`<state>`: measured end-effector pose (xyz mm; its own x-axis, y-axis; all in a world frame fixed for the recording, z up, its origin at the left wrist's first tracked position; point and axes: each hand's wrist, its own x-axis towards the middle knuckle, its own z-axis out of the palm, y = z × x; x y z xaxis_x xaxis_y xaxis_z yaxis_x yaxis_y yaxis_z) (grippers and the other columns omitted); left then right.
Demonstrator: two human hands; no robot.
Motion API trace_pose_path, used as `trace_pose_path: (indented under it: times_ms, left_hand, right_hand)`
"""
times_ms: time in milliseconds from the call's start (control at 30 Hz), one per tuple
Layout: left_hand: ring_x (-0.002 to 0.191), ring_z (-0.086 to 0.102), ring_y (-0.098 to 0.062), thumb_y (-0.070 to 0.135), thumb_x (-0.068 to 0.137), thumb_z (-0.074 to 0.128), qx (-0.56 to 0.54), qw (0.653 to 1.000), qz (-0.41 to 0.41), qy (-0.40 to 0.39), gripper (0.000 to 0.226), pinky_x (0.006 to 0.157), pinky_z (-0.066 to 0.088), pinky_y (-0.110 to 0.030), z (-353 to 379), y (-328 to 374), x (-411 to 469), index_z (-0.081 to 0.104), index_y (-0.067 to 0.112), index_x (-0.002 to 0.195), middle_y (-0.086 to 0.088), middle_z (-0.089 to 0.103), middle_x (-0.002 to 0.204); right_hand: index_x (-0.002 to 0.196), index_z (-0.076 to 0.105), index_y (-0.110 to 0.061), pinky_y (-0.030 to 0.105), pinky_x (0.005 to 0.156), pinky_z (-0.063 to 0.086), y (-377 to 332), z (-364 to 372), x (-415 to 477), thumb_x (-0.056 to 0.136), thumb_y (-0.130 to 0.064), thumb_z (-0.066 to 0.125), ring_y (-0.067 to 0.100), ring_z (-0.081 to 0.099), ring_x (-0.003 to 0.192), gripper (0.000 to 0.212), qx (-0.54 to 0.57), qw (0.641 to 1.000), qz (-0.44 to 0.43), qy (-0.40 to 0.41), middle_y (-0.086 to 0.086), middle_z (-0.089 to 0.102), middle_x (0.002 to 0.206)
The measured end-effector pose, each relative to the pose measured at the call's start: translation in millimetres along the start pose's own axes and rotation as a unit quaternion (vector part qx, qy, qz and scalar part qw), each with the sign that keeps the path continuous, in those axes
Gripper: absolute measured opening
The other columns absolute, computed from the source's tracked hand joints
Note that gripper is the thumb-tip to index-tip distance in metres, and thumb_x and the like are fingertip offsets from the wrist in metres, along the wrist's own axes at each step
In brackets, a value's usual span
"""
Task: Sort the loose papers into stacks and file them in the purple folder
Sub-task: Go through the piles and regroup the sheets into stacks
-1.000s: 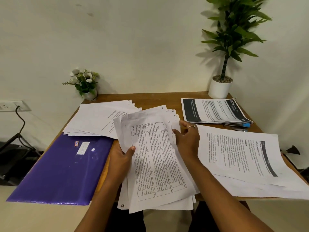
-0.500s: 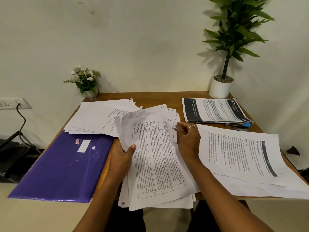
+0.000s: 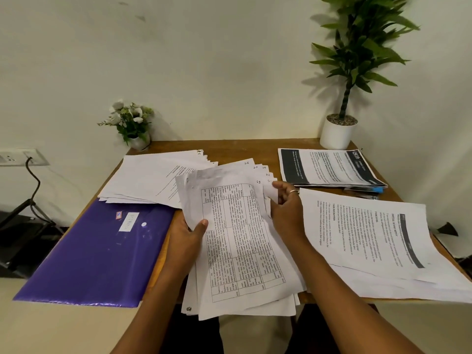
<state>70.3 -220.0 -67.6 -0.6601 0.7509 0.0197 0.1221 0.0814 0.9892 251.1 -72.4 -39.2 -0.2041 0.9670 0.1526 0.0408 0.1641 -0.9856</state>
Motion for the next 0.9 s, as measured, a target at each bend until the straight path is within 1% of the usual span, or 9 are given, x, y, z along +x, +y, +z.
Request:
trace_pose_path:
  times_ms: [100,133,200,267,467,600,667,767,900]
  left_hand:
    - [0.108,0.071,-0.019,0.021,0.097,0.066,-0.017,1.0,-0.009,-0.007,0.035,0.086,0.061,-0.047,0,1,-1,0.059,0.024,0.131,0.005,0.072,0.122]
    - [0.108,0.071,-0.019,0.021,0.097,0.066,-0.017,1.0,-0.013,-0.006,0.035,0.086,0.061,-0.048,0,2,-1,0.059,0.024,0.131,0.005,0.072,0.122]
    - [0.107,0.071,-0.019,0.022,0.097,0.066,-0.013,1.0,-0.019,0.0,0.035,0.086,0.061,-0.048,0,3,-1,0.058,0.024,0.13,0.005,0.071,0.122]
    - [0.107,0.071,-0.02,0.023,0.097,0.066,-0.016,1.0,-0.019,0.003,0.033,0.085,0.062,-0.046,0,2,-1,0.058,0.025,0.128,0.005,0.071,0.121]
    - [0.112,0.069,-0.018,0.02,0.095,0.068,-0.021,1.0,0.002,0.003,0.043,0.082,0.062,-0.034,2,9,-4,0.052,0.029,0.134,0.008,0.067,0.128]
    - [0.13,0.046,-0.007,0.026,0.091,0.073,0.003,1.0,0.023,-0.008,0.091,0.1,0.048,-0.037,7,17,-9,0.013,0.031,0.16,0.018,0.038,0.148]
    - [0.139,0.038,-0.009,0.037,0.089,0.075,0.036,0.999,0.036,-0.002,0.1,0.109,0.041,-0.042,10,19,-13,0.006,0.035,0.161,0.018,0.028,0.156]
    - [0.148,0.033,-0.017,0.059,0.086,0.071,0.114,0.989,0.092,0.016,0.084,0.115,0.039,-0.051,15,22,-11,0.028,0.039,0.155,0.009,0.029,0.161]
    - [0.117,0.064,-0.007,0.059,0.087,0.072,0.045,0.995,0.087,-0.023,0.05,0.091,0.06,-0.037,20,35,-6,0.055,0.042,0.131,0.017,0.065,0.128]
  right_hand:
    - [0.115,0.066,-0.029,0.011,0.08,0.05,-1,-9,0,0.101,-0.028,0.059,0.009,0.064,0.111,0.015,-0.044,0.996,0.041,-0.058,-0.011,0.066,0.117]
    - [0.115,0.066,-0.031,0.017,0.081,0.052,-2,-12,-1,0.101,-0.042,0.055,0.013,0.065,0.112,0.021,-0.043,0.994,0.073,-0.075,-0.01,0.067,0.118]
    - [0.131,0.059,-0.038,0.037,0.094,0.055,3,-20,-2,0.09,-0.074,0.047,0.018,0.065,0.117,0.055,0.026,0.98,0.135,-0.14,-0.009,0.065,0.13]
    - [0.14,0.053,-0.043,0.049,0.096,0.055,8,-28,0,0.083,-0.085,0.045,0.023,0.066,0.119,0.072,0.102,0.962,0.151,-0.204,-0.007,0.065,0.136]
    - [0.107,0.069,-0.022,0.037,0.092,0.057,-7,-33,5,0.097,-0.038,0.065,0.013,0.072,0.101,0.019,-0.015,0.982,0.108,-0.153,-0.012,0.076,0.104]
    - [0.106,0.07,-0.024,0.036,0.092,0.056,-19,-37,10,0.098,-0.03,0.065,0.01,0.073,0.098,0.011,0.011,0.989,0.092,-0.113,-0.012,0.077,0.104]
    - [0.11,0.071,-0.019,0.037,0.088,0.058,-28,-41,12,0.097,-0.024,0.067,0.015,0.074,0.098,0.014,0.061,0.989,0.094,-0.098,-0.005,0.078,0.105]
    - [0.116,0.07,-0.013,0.042,0.085,0.06,-40,-46,14,0.094,-0.018,0.072,0.024,0.075,0.097,0.023,0.118,0.983,0.108,-0.086,0.004,0.078,0.106]
    - [0.117,0.068,-0.015,0.043,0.076,0.063,-49,-49,16,0.088,-0.022,0.077,0.029,0.076,0.09,0.031,0.143,0.976,0.144,-0.077,0.009,0.078,0.103]
